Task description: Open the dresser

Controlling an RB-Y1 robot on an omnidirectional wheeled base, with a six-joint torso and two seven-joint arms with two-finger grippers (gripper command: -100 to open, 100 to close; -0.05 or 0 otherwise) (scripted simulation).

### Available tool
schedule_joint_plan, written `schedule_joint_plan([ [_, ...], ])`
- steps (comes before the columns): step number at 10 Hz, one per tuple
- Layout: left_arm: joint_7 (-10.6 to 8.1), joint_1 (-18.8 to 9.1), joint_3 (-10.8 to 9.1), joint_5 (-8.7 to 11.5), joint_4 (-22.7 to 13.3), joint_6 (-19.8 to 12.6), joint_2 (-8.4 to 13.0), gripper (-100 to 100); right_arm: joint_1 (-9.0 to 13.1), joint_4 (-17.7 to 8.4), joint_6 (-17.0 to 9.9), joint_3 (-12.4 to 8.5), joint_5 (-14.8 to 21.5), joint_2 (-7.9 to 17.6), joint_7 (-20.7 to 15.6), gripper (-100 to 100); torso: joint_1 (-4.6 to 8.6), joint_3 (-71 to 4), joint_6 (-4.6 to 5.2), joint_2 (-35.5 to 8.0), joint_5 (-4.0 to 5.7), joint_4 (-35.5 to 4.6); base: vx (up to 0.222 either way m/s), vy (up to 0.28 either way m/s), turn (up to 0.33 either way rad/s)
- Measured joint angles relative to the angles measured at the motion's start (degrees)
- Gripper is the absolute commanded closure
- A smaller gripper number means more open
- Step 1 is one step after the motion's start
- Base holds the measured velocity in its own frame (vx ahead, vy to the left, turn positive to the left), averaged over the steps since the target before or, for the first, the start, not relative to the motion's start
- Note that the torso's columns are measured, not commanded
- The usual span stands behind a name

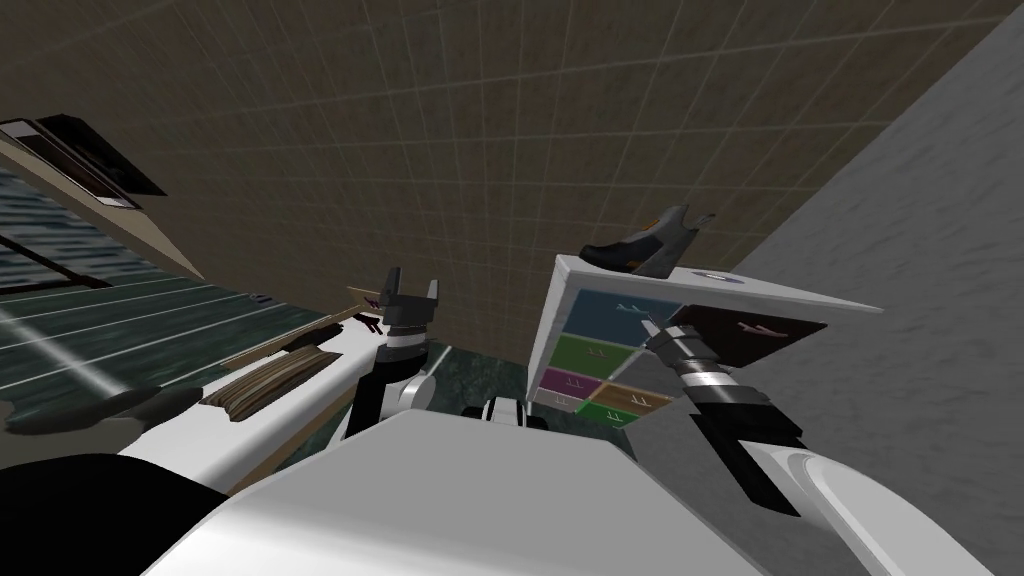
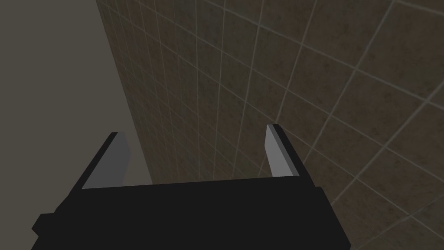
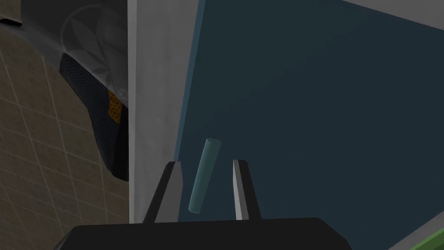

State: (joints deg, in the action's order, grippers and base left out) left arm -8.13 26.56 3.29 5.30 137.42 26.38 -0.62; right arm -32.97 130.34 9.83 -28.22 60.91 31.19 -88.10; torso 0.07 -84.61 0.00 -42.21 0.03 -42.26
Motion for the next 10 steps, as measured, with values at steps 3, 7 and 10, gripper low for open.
schedule_joint_plan([
  [3, 0.0, 0.0, 0.02, 0.0, 0.0, 0.0, 0.0, 0, -0.5, -0.8, -1.6, -1.6, -0.4, 1.9, 1.6, -100, -0.4, 0.0, -0.02, 0.0, -0.14, 0.0, 0.021, -0.001, 0.16],
  [7, 0.0, 0.0, 0.02, 0.0, 0.0, 0.0, 0.0, 0, 0.0, -0.5, 0.4, -0.6, -0.1, -0.1, 0.1, -100, -0.08, 0.1, -0.05, -0.1, -0.05, -0.1, -0.005, 0.029, -0.128],
  [10, 0.0, 0.0, 0.03, 0.0, 0.0, 0.0, 0.0, 0, -1.3, -0.4, -1.0, -2.0, -0.6, 1.3, 1.3, -100, -0.25, -0.1, -0.01, 0.1, -0.1, 0.0, 0.054, 0.155, -0.072],
])
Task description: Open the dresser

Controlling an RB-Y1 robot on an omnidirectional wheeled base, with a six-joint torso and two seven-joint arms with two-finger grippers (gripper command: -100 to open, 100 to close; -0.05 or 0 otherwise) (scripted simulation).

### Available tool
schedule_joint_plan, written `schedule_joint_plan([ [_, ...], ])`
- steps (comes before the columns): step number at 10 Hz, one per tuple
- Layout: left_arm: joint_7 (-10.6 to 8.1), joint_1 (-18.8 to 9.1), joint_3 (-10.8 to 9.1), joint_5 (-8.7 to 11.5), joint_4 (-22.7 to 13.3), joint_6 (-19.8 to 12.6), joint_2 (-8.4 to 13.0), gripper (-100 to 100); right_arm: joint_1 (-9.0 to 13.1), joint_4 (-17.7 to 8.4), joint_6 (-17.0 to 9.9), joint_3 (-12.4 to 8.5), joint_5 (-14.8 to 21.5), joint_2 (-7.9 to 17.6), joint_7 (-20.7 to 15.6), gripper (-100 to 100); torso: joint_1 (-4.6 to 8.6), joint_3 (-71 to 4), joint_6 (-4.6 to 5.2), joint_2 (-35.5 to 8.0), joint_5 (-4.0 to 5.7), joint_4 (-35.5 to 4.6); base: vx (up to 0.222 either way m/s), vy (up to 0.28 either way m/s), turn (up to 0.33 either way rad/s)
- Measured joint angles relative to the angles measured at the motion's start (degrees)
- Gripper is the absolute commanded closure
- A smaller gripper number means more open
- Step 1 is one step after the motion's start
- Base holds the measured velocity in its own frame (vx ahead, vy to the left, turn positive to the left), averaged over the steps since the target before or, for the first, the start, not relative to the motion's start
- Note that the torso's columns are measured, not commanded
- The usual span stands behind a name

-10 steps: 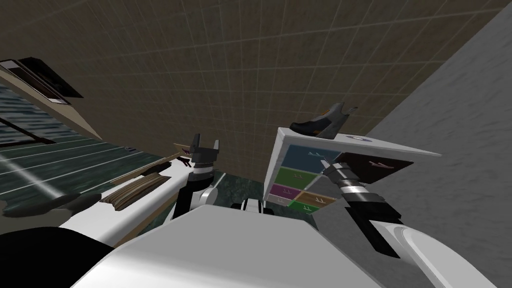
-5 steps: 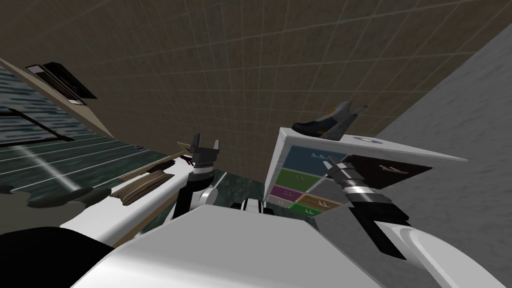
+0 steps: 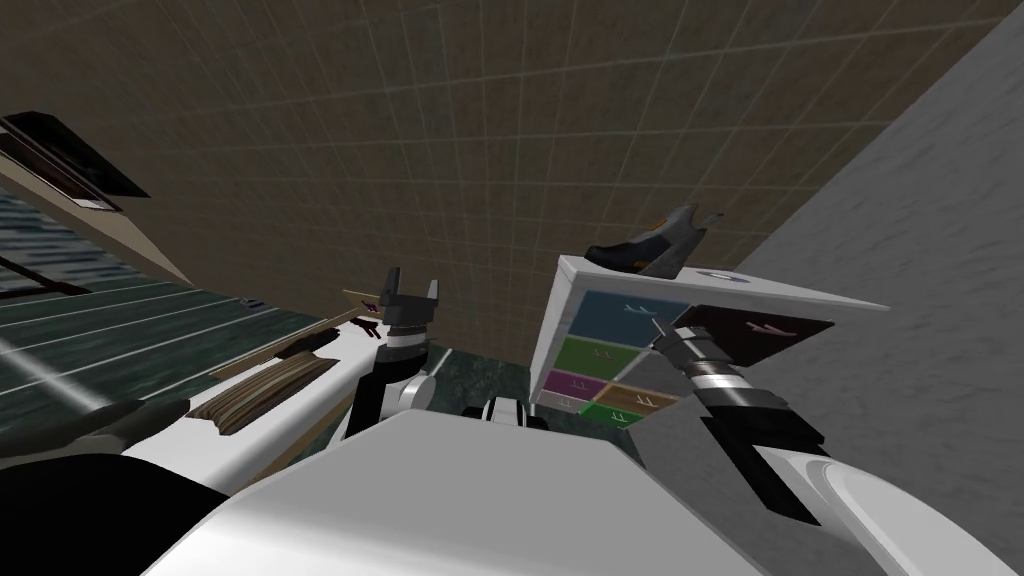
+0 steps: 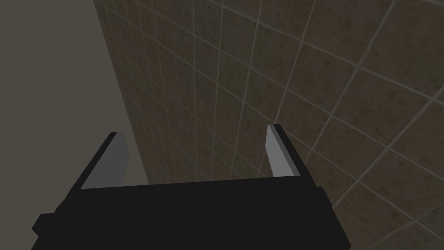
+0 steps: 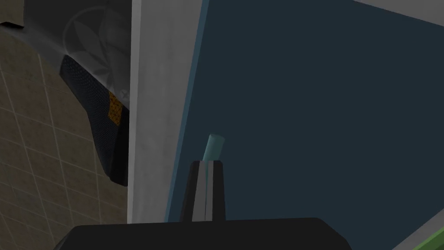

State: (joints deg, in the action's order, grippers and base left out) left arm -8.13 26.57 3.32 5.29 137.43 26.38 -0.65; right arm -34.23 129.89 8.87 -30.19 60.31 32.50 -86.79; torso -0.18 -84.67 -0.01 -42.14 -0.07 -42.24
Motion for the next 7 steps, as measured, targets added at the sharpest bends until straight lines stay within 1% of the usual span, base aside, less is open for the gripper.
schedule_joint_plan([
  [1, 0.0, 0.0, 0.0, 0.0, 0.0, 0.0, 0.0, 0, -0.3, -0.2, -0.4, -0.6, -0.2, 0.4, 0.5, -100, 0.11, 0.0, 0.0, 0.0, 0.05, 0.0, 0.039, 0.192, -0.062],
  [2, 0.0, 0.0, 0.0, 0.0, 0.0, 0.0, 0.0, 0, -0.6, -0.3, -0.3, -1.2, -0.4, 0.2, 0.6, -100, 0.11, 0.1, 0.01, -0.2, 0.05, -0.1, 0.011, 0.093, -0.02],
  [3, 0.0, 0.0, -0.01, 0.0, 0.0, 0.0, 0.0, 0, -0.7, -0.3, -0.3, -1.3, -0.4, 0.2, 0.6, -100, 0.46, 0.2, 0.0, -0.3, 0.13, -0.1, 0.074, 0.05, -0.037],
  [4, 0.0, 0.0, -0.01, 0.0, 0.0, 0.0, 0.0, 0, -1.1, -0.2, -0.3, -2.2, -0.9, 1.1, 1.2, -100, 0.51, 0.1, 0.02, -0.1, 0.17, 0.0, 0.135, 0.042, -0.048],
  [5, 0.0, 0.0, -0.01, 0.0, 0.0, 0.0, 0.0, 0, -1.7, 0.1, -0.6, -2.9, -1.4, 2.2, 2.0, -100, 0.39, -0.1, 0.0, 0.1, 0.14, 0.0, 0.063, 0.014, -0.007],
  [6, 0.0, 0.0, -0.02, 0.0, 0.0, 0.0, 0.0, 0, -1.7, 0.1, -0.6, -3.0, -1.4, 2.3, 2.2, 100, 0.31, 0.1, 0.0, -0.1, 0.11, 0.0, -0.053, -0.033, 0.055],
  [7, 0.0, 0.0, -0.02, 0.0, 0.0, 0.0, 0.0, 0, -1.2, -0.2, -0.4, -2.3, -1.0, 1.4, 1.6, 100, 0.34, 0.3, 0.01, -0.5, 0.12, -0.1, -0.034, -0.022, 0.016],
])
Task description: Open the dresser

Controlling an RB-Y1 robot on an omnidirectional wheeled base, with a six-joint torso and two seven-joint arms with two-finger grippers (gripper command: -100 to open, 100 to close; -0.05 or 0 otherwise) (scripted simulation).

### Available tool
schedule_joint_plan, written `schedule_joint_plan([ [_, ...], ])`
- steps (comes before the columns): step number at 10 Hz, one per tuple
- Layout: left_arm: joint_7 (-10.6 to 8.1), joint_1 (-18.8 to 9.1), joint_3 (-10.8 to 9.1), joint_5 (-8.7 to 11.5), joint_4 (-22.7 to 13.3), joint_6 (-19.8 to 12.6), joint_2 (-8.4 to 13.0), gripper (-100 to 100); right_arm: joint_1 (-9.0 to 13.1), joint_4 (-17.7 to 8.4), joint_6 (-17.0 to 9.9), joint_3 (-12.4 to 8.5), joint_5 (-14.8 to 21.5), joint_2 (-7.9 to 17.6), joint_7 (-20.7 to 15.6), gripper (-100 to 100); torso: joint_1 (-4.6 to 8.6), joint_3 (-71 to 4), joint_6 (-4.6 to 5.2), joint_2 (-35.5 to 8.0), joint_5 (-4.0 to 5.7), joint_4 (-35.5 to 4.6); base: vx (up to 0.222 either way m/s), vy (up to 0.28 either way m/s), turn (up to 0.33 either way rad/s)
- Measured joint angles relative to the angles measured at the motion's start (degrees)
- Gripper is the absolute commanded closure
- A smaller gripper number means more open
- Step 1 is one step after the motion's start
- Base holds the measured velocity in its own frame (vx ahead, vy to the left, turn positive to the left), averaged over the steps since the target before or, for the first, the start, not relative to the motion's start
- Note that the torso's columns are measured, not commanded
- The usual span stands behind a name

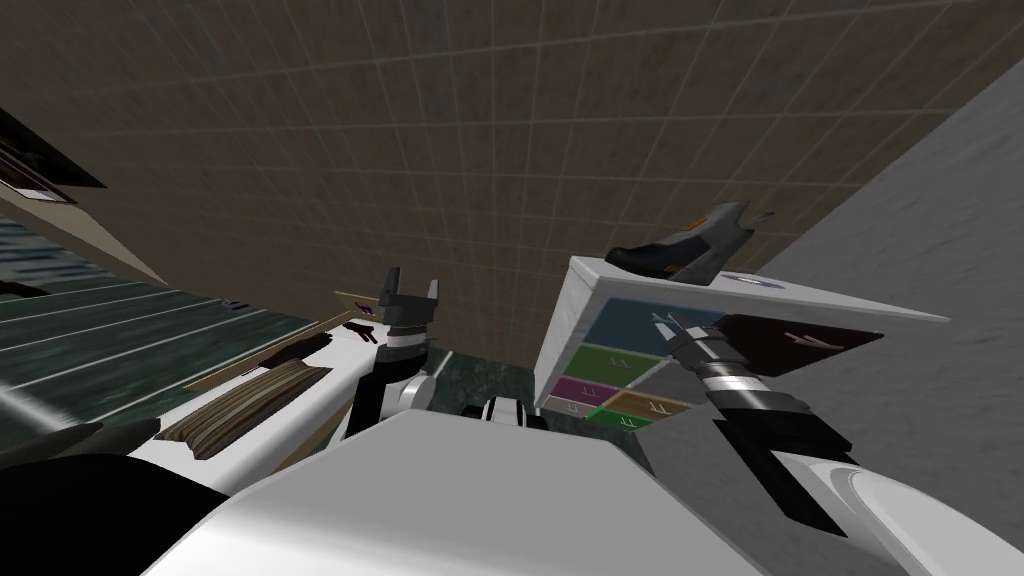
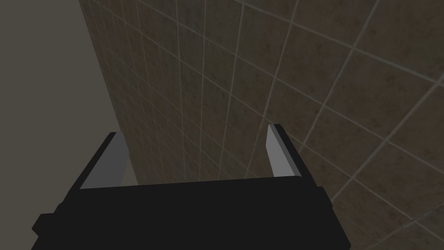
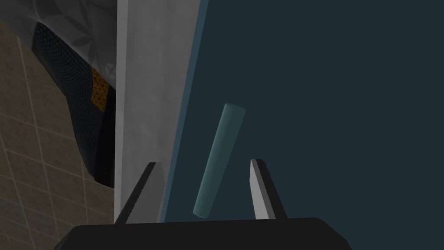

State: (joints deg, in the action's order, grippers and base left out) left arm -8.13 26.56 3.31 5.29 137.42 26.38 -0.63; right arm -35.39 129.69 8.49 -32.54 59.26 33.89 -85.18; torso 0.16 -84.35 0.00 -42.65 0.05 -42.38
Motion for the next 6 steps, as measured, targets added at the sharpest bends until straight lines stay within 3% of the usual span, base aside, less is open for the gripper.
schedule_joint_plan([
  [6, 0.0, 0.0, 0.0, 0.0, 0.0, 0.0, 0.0, 0, -1.8, 1.7, 0.5, -0.5, -0.9, 0.9, 1.0, 100, -0.44, -0.2, 0.05, 0.3, -0.45, -0.2, -0.152, 0.02, -0.068],
])
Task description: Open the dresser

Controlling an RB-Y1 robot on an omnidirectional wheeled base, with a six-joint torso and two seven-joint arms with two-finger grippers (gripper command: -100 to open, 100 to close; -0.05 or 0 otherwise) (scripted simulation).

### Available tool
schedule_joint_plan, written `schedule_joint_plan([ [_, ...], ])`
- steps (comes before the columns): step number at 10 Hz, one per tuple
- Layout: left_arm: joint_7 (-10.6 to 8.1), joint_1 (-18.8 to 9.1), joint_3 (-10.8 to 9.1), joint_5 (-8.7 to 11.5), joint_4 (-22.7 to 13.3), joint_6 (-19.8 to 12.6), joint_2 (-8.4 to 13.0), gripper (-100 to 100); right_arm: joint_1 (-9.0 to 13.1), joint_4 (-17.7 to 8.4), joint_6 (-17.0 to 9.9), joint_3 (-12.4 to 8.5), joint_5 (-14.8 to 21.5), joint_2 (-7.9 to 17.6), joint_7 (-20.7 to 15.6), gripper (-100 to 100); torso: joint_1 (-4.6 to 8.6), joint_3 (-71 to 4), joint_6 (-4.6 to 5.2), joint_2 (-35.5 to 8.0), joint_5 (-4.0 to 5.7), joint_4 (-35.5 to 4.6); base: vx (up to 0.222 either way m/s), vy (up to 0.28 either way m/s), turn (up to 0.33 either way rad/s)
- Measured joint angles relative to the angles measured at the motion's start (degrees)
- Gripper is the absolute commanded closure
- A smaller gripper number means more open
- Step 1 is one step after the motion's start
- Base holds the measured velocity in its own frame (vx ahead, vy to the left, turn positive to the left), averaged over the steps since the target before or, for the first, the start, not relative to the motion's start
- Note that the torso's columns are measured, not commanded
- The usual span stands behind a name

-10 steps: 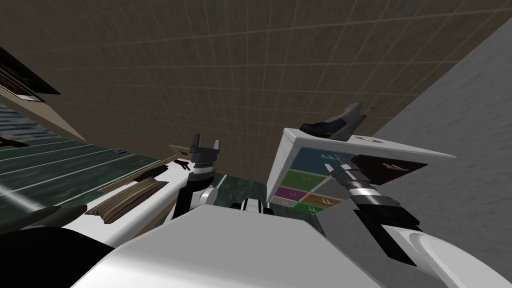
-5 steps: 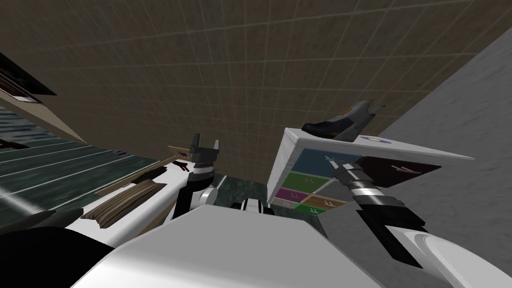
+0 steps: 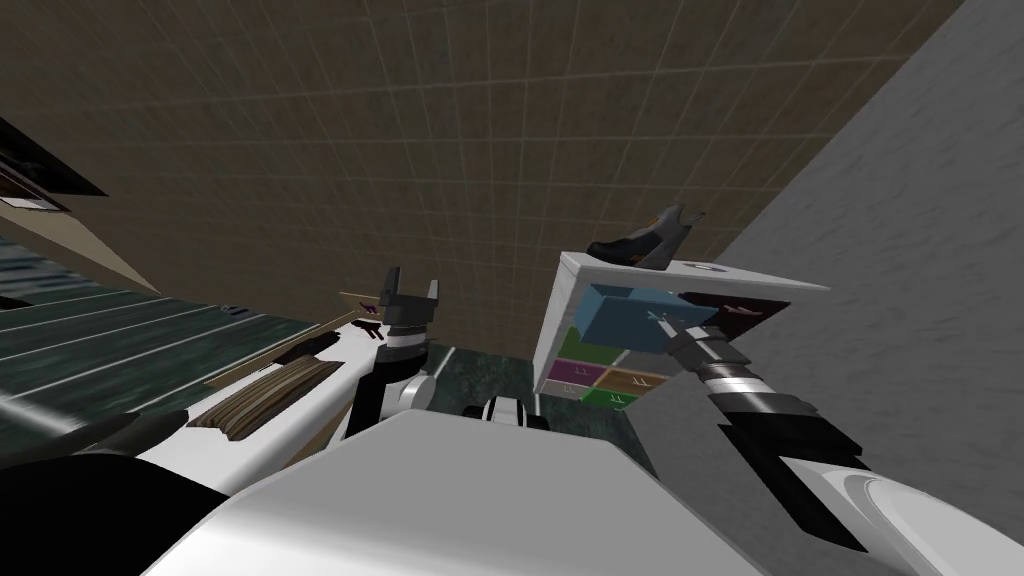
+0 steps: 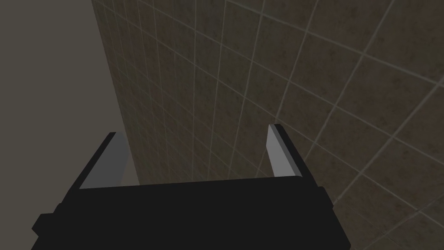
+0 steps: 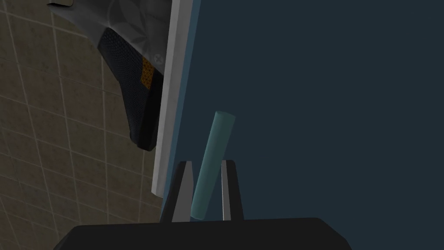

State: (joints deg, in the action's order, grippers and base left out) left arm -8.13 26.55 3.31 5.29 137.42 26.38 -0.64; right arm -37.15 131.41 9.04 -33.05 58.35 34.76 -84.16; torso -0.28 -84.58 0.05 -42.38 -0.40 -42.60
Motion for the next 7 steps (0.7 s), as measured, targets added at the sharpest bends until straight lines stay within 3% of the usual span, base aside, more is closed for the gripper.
schedule_joint_plan([
  [2, 0.0, 0.0, 0.0, 0.0, 0.0, 0.0, 0.0, 0, -0.3, 0.7, 0.0, 0.1, -0.1, 0.0, 0.1, 100, -0.04, 0.1, -0.02, -0.2, 0.09, 0.0, -0.175, 0.009, -0.059],
  [3, 0.0, 0.0, 0.0, 0.0, 0.0, 0.0, 0.0, 0, -0.4, 1.0, 0.2, 0.1, -0.1, -0.3, -0.1, -100, -0.08, 0.2, -0.05, -0.3, 0.09, 0.0, -0.06, 0.011, -0.097],
  [7, 0.0, 0.0, 0.0, 0.0, 0.0, 0.0, 0.0, 0, -2.9, 2.4, -0.3, -3.9, -2.9, 4.1, 3.7, -100, 0.25, -0.3, -0.12, 0.5, 0.34, 0.4, 0.075, 0.021, -0.096],
])
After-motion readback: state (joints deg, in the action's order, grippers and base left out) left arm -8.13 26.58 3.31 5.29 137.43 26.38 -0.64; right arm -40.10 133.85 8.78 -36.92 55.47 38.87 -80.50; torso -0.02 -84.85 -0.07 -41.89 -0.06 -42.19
